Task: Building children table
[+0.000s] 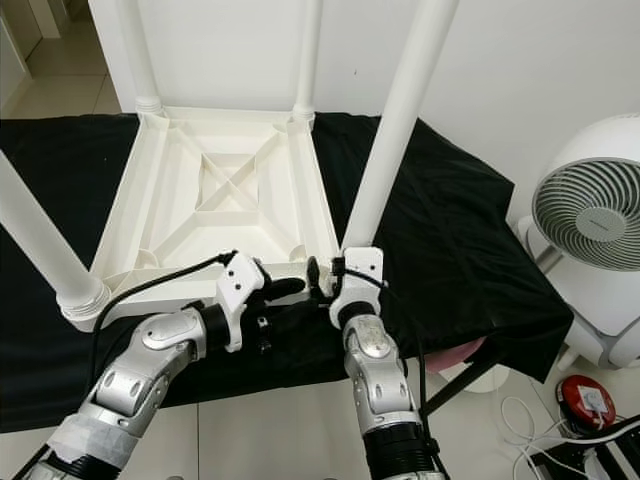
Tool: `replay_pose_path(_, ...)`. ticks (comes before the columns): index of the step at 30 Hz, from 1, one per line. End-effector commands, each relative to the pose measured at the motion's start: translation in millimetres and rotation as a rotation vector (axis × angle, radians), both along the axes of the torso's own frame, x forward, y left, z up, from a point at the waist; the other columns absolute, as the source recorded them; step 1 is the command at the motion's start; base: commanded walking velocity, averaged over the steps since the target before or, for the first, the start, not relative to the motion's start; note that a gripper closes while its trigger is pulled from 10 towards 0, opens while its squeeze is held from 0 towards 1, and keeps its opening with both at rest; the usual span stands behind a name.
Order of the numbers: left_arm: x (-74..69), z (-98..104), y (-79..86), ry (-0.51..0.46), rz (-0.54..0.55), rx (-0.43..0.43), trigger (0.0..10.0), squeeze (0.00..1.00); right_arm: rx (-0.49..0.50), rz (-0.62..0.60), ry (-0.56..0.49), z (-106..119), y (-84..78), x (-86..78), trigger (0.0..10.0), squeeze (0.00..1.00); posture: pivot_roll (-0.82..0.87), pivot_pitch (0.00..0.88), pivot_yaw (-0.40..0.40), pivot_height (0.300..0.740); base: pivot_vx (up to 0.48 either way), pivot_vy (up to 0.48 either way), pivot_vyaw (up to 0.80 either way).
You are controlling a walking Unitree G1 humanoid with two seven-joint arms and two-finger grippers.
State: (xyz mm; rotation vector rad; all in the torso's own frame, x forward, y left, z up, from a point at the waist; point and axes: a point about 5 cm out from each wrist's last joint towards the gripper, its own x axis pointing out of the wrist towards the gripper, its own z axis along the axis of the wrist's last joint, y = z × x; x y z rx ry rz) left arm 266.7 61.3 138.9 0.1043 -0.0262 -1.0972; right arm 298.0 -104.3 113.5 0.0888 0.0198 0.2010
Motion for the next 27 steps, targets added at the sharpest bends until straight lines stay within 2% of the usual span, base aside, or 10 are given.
replay_pose_path(1, 5.3, -2.1, 0.4, -0.004, 0.102, 0.003, 10.0, 0.00, 0.006, 0.073, -0.031, 6.7, 3.4, 0.9, 10.0, 1.00, -0.07, 0.000, -0.067, 0.740, 0.000, 0.000, 0.00)
replay_pose_path(6, 5.3, -1.8, -0.5, -0.007, 0.098, 0.001, 10.0, 0.00, -0.026, 0.108, -0.043, 7.8, -5.8, 2.5, 10.0, 1.00, -0.06, 0.000, -0.072, 0.740, 0.000, 0.000, 0.00)
replay_pose_path(8, 4.9, -1.5, -0.6, -0.010, 0.100, -0.003, 10.0, 0.00, -0.075, 0.148, -0.057, 6.9, -21.6, 5.9, 10.0, 1.00, -0.05, 0.000, -0.080, 0.740, 0.000, 0.000, 0.00)
replay_pose_path(9, 4.9, -1.5, -0.6, -0.010, 0.100, -0.003, 10.0, 0.00, -0.075, 0.148, -0.057, 6.9, -21.6, 5.9, 10.0, 1.00, -0.05, 0.000, -0.080, 0.740, 0.000, 0.000, 0.00)
replay_pose_path(10, 4.4, -1.5, -0.1, -0.010, 0.101, -0.003, 10.0, 0.00, -0.110, 0.189, -0.067, 6.6, -28.3, 7.0, 10.0, 0.00, -0.05, 0.000, -0.081, 0.740, 0.000, 0.000, 0.00)
replay_pose_path(14, 3.4, -2.4, 1.2, -0.010, 0.103, 0.000, 10.0, 0.00, -0.158, 0.266, -0.086, 7.0, -38.8, 7.6, 10.0, 0.00, -0.04, 0.000, -0.079, 0.740, 0.000, 0.000, 0.00)
replay_pose_path(17, -1.6, -4.9, 3.0, -0.003, 0.074, 0.021, 10.0, 0.00, -0.227, 0.440, -0.118, 8.7, -52.4, 8.9, 10.0, 0.00, -0.04, 0.000, -0.080, 0.740, 0.000, 0.000, 0.00)
replay_pose_path(24, -6.2, -5.5, 4.0, 0.018, 0.030, 0.024, 10.0, 0.00, -0.249, 0.533, -0.098, 7.0, -57.9, 15.0, 10.0, 0.00, -0.04, 0.000, -0.076, 0.740, 0.000, 0.000, 0.00)
replay_pose_path(25, -8.3, -5.3, 3.6, 0.021, 0.011, 0.025, 10.0, 0.00, -0.266, 0.566, -0.099, 7.0, -56.1, 18.8, 6.8, 0.00, -0.04, 0.000, -0.074, 0.740, 0.000, 0.000, 0.00)
replay_pose_path(27, -9.7, -5.2, 3.2, 0.023, -0.001, 0.026, 10.0, 0.00, -0.277, 0.591, -0.101, 6.9, -55.1, 21.5, 6.8, 0.00, -0.04, 0.000, -0.074, 0.740, 0.000, 0.000, 0.00)
